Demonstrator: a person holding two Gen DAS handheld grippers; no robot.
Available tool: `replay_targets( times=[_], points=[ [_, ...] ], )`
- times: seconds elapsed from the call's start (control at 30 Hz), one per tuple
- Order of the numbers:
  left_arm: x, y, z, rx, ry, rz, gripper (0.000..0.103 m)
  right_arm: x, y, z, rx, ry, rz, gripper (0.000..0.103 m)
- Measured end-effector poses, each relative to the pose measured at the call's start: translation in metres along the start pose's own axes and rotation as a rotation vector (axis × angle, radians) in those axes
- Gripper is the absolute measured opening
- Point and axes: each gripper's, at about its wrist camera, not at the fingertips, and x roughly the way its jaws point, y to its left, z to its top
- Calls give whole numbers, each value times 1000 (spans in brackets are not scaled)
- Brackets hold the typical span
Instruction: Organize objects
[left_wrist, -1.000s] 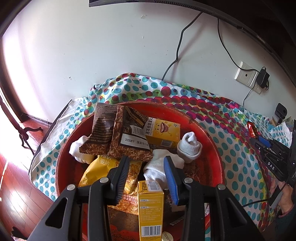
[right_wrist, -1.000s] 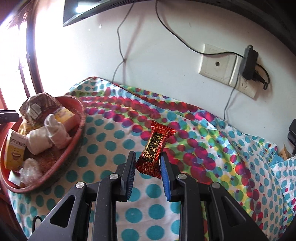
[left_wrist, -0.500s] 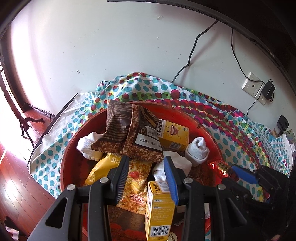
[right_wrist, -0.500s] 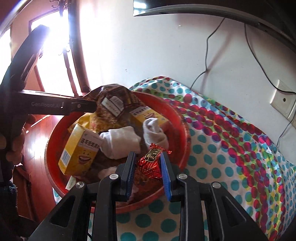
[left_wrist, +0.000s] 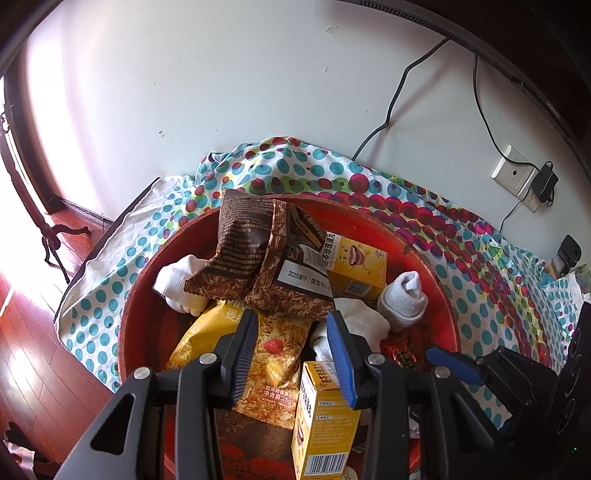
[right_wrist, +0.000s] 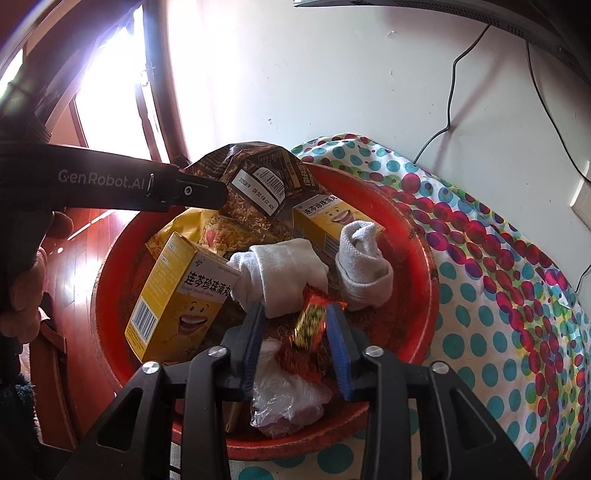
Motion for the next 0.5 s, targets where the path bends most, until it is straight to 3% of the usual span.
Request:
replay_targets(
  times=[0.07, 0.13, 0.23, 0.5],
  points=[
    [2, -1, -1, 2, 5, 7, 39, -7, 1, -1, 1, -12, -6, 59],
    [2, -2, -1, 3, 4, 13, 39, -13, 1, -2, 2, -23, -3, 63],
    [2, -3, -1, -1, 5, 28, 39, -23, -2, -3, 19, -22, -8, 86],
    [-8, -22, -1, 42, -1, 74, 42, -59, 4, -16, 41, 2, -26, 97]
  ],
)
